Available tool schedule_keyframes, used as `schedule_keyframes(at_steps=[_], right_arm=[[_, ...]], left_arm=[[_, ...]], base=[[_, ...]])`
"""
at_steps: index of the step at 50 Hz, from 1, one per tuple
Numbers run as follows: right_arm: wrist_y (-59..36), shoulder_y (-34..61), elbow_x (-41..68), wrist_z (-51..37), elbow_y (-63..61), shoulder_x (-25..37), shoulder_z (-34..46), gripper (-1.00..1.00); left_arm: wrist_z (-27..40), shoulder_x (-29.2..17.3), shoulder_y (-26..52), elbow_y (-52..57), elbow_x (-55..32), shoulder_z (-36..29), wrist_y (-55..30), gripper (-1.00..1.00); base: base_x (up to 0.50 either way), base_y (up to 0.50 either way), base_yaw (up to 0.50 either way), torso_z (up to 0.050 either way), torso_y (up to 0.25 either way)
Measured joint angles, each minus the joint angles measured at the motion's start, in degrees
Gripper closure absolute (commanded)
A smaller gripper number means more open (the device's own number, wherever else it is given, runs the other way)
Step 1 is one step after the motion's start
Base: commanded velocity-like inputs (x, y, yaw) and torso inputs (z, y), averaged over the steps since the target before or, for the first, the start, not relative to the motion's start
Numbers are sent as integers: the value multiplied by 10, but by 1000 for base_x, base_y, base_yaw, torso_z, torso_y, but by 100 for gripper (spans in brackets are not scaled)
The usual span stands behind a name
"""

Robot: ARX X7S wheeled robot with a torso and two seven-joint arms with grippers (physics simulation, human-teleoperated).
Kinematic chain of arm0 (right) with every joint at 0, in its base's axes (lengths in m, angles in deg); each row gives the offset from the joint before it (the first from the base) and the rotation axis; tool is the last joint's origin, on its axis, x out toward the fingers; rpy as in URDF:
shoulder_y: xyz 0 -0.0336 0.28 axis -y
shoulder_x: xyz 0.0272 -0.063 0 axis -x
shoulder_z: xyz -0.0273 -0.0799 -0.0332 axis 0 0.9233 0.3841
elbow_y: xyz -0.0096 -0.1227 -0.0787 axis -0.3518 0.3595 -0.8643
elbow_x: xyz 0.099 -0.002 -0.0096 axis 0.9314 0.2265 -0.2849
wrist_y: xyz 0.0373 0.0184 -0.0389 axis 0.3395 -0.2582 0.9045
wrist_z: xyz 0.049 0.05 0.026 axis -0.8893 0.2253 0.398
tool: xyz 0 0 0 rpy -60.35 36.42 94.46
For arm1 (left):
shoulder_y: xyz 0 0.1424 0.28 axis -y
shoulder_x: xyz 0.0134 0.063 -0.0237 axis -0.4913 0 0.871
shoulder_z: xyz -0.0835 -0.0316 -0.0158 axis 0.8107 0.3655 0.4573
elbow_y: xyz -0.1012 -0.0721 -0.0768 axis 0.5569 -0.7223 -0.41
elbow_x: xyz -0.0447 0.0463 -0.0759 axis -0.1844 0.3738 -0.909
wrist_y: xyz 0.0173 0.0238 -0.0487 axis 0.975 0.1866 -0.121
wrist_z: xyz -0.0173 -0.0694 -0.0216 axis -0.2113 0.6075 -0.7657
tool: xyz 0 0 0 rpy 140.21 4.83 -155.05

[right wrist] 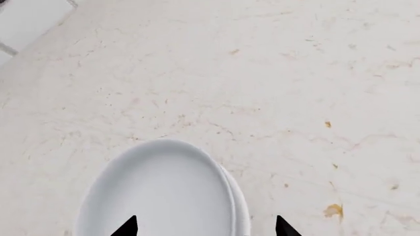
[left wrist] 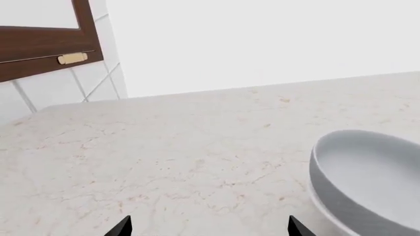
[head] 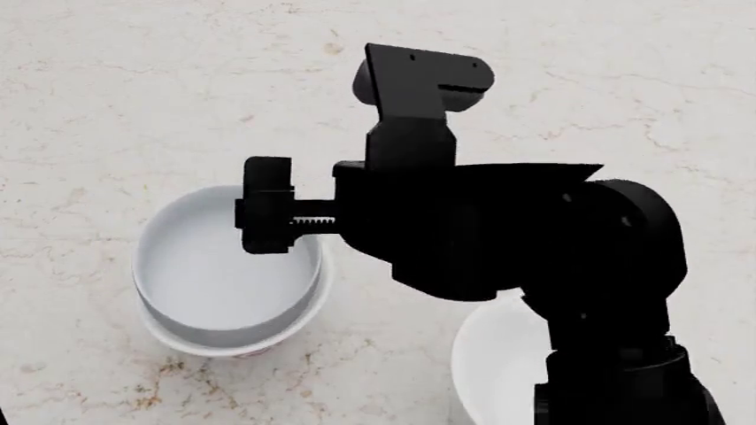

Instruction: Stack the bowls from largest to smallest.

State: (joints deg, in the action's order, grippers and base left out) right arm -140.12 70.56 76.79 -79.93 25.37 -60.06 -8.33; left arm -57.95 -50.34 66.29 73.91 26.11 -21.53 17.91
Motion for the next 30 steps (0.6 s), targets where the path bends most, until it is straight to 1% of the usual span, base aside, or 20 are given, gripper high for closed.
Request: schedule_keyframes(at_steps=[8,13,20,30], right_arm=[[-38,-26,67,-74,-103,33,-31,-100],[-65,-42,120,-121,-169,71,-52,-100],[-82,-64,151,-138,-231,141,-69,-100],[-93,-88,206,-166,-265,234,-93,-100]], left_arm=[[-1,-2,-5,-1,-1,3,3,-100],[-1,-3,-8,-1,-3,6,5,-100],[2,-3,-6,-2,-3,2,5,-100],[5,-4,-4,-2,-3,-2,7,-100]], base=[[0,0,0,0,0],[0,0,0,0,0],[0,0,0,0,0],[0,0,0,0,0]])
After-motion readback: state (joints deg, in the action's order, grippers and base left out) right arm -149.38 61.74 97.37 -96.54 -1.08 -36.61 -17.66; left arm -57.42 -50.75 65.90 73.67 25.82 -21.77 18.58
